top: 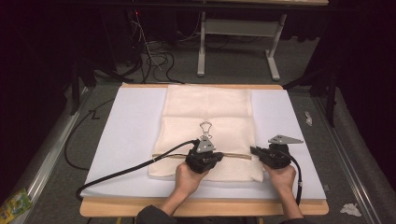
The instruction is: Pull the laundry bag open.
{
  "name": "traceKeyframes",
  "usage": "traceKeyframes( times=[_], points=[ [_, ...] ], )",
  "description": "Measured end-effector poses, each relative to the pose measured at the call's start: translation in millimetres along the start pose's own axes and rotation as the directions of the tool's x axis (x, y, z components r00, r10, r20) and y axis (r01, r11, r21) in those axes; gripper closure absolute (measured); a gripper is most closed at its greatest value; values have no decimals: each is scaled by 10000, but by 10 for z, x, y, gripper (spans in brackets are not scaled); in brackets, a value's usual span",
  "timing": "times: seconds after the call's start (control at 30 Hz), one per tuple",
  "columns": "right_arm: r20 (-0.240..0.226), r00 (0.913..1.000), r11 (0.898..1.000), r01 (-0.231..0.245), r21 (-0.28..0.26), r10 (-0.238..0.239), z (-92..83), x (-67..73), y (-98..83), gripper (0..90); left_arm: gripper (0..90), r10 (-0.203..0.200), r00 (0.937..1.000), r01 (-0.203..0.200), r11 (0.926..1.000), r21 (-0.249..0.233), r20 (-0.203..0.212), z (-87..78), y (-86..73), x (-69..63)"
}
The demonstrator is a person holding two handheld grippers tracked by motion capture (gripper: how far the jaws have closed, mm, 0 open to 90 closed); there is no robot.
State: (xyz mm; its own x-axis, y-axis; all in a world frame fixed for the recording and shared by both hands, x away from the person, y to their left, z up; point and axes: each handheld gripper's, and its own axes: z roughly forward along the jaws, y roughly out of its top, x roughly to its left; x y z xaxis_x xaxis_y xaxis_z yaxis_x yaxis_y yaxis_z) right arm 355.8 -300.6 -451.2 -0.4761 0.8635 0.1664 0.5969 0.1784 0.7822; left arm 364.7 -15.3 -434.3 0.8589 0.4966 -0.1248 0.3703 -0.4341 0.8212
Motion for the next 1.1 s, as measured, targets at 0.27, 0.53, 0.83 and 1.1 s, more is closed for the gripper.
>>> traceKeyframes(
  times=[0.27,0.53,0.83,1.1],
  points=[
    [-3,10000,10000,-25,6,25,-3,1,1,881,872,-49,10000,48,9999,-124,-42,-53,-9,24],
    [19,10000,10000,-50,13,49,3,-4,1,881,873,-70,9999,68,9999,-143,-144,-111,-21,56],
    [34,10000,10000,-41,-5,41,4,-4,5,881,872,-123,9997,120,9998,-155,-195,-156,-45,75],
    [64,10000,10000,-55,3,55,4,-9,5,881,872,-216,9994,211,9996,-193,-282,-225,-88,124]
  ],
)
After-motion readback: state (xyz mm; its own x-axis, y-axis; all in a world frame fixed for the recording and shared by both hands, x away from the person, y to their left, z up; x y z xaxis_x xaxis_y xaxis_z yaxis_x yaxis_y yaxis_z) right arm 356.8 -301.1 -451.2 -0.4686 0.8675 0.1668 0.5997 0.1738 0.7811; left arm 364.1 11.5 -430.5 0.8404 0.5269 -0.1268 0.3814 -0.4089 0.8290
